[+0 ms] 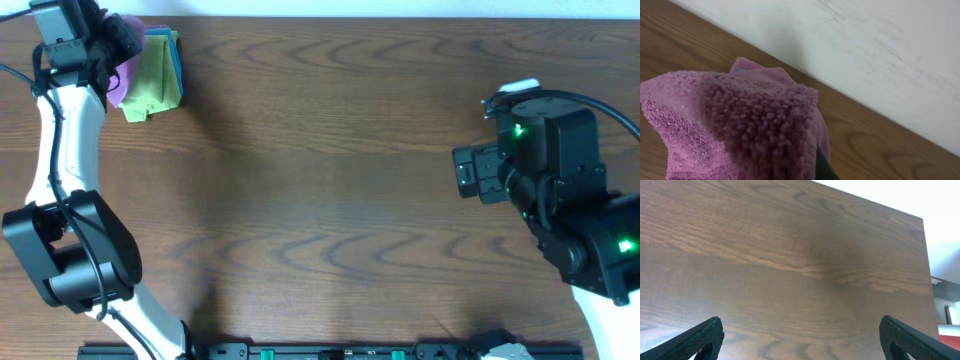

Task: Fold the cloth
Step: 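Lower the pink cloth onto the stack and open the left gripper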

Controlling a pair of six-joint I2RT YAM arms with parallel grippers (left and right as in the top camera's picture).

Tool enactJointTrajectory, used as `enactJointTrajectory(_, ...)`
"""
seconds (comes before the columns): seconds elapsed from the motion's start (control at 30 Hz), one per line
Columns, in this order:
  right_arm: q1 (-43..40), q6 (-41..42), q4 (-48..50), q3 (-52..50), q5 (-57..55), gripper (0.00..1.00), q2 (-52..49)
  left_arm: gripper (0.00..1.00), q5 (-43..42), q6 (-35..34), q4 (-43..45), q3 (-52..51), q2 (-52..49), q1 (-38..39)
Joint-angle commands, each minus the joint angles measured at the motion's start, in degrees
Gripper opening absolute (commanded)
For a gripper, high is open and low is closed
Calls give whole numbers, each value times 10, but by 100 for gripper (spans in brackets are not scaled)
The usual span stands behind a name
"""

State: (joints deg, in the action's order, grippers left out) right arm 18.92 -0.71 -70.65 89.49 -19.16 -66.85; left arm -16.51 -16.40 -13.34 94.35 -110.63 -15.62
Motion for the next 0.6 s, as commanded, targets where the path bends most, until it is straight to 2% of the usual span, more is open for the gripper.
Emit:
enactJointTrajectory(0.0, -5, -7, 0, 0, 2, 99, -9, 5, 4, 14, 9, 8, -11, -6)
enactJointTrajectory(0.4, -5, -6, 4, 0, 2, 99, -28, 5, 6, 16, 2, 8, -62, -5)
enactJointTrajectory(0.57, -5, -6, 6, 0, 2, 99, -28, 6, 4, 13, -34, 8, -82, -5)
